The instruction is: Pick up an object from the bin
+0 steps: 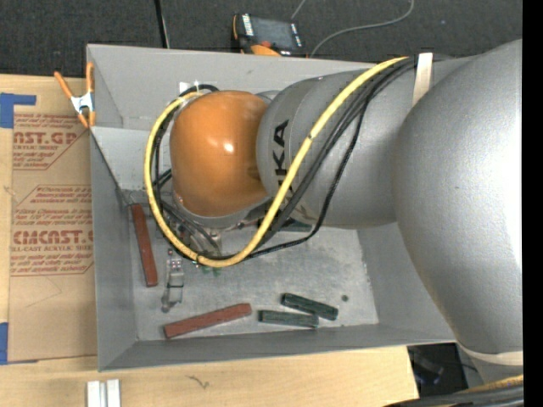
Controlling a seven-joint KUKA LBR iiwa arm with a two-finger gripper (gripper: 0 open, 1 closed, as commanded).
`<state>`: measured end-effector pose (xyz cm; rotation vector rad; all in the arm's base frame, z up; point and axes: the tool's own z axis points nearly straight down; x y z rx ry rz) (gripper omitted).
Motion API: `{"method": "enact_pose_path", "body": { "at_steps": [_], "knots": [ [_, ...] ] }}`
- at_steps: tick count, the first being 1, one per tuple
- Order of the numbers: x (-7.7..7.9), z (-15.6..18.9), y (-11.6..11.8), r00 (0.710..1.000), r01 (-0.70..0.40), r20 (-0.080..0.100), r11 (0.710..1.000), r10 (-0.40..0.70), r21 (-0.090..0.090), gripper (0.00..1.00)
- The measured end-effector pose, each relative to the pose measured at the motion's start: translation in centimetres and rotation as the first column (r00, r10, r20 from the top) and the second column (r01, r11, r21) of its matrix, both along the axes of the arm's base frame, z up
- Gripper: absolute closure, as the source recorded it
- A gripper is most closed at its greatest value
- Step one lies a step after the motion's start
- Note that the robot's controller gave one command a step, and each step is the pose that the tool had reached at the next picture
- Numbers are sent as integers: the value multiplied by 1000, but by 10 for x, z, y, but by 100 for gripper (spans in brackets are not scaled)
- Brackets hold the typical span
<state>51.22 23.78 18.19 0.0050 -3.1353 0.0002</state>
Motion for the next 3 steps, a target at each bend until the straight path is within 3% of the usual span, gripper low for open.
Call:
{"method": "enact_pose_path", "body": {
  "at_steps": [1, 2, 3],
  "knots": [
    [-23, -41, -51, 1000, -8, 0, 1000, 8, -3, 0],
    [-15, 3, -62, 1000, -26, 12, 1000, 26, 1, 0],
    [-21, -113, -100, 972, -234, 7, 972, 234, 1, 0]
  ]
}}
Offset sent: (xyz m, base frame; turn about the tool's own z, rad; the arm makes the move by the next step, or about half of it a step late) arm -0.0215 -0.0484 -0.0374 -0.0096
